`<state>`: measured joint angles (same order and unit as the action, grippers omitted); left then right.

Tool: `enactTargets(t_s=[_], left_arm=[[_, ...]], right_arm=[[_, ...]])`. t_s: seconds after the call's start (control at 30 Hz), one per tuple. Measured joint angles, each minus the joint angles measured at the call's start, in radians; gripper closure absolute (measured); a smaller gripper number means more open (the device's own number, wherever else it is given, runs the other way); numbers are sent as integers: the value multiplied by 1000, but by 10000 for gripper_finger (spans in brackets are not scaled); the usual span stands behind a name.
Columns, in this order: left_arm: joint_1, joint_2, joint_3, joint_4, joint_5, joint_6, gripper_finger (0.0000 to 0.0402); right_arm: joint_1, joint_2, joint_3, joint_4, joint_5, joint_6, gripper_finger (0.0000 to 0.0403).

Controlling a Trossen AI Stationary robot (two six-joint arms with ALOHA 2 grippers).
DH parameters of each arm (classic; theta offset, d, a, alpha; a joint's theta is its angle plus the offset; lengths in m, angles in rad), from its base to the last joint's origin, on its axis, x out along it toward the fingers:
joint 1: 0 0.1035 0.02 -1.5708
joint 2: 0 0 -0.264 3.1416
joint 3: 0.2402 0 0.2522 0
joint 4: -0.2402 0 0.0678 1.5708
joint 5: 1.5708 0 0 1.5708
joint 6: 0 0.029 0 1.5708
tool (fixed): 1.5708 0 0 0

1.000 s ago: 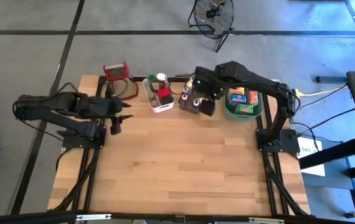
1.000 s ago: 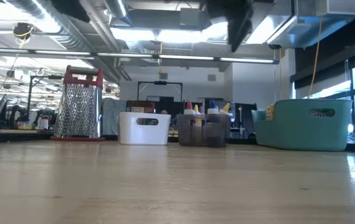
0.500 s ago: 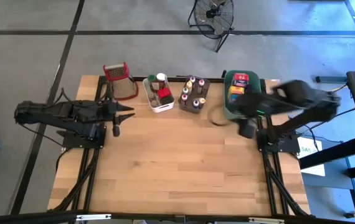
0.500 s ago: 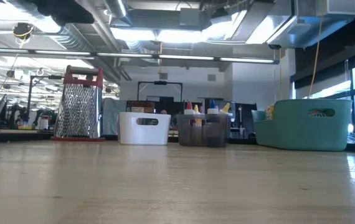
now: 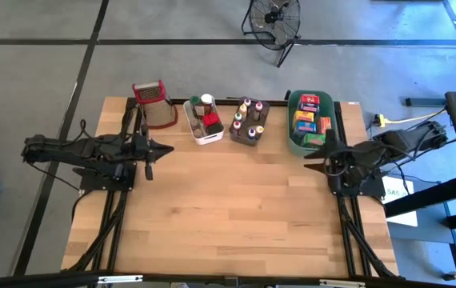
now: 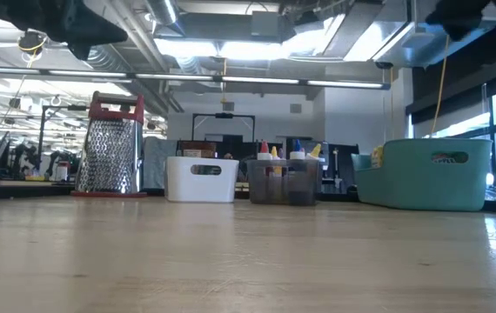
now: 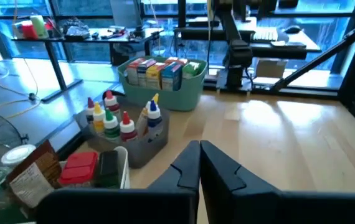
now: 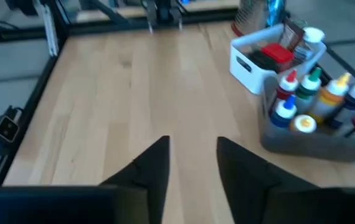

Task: Pick & Place Kitchen Items
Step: Return to Home Position

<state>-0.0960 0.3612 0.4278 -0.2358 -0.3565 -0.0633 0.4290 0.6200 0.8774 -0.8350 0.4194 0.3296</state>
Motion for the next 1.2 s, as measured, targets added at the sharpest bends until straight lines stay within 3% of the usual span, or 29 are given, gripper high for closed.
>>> enactTargets(t_s=[0.43, 0.83, 1.2], left_arm=[[0, -11, -156, 209, 6, 84, 400], [0, -13, -388, 493, 49, 112, 399], [0, -9, -419, 485, 48, 113, 398]], right_arm=[[-2, -242, -501, 564, -43, -171, 377], [-2, -291, -849, 988, -58, -162, 395], [-29, -288, -869, 1010, -142, -269, 396]])
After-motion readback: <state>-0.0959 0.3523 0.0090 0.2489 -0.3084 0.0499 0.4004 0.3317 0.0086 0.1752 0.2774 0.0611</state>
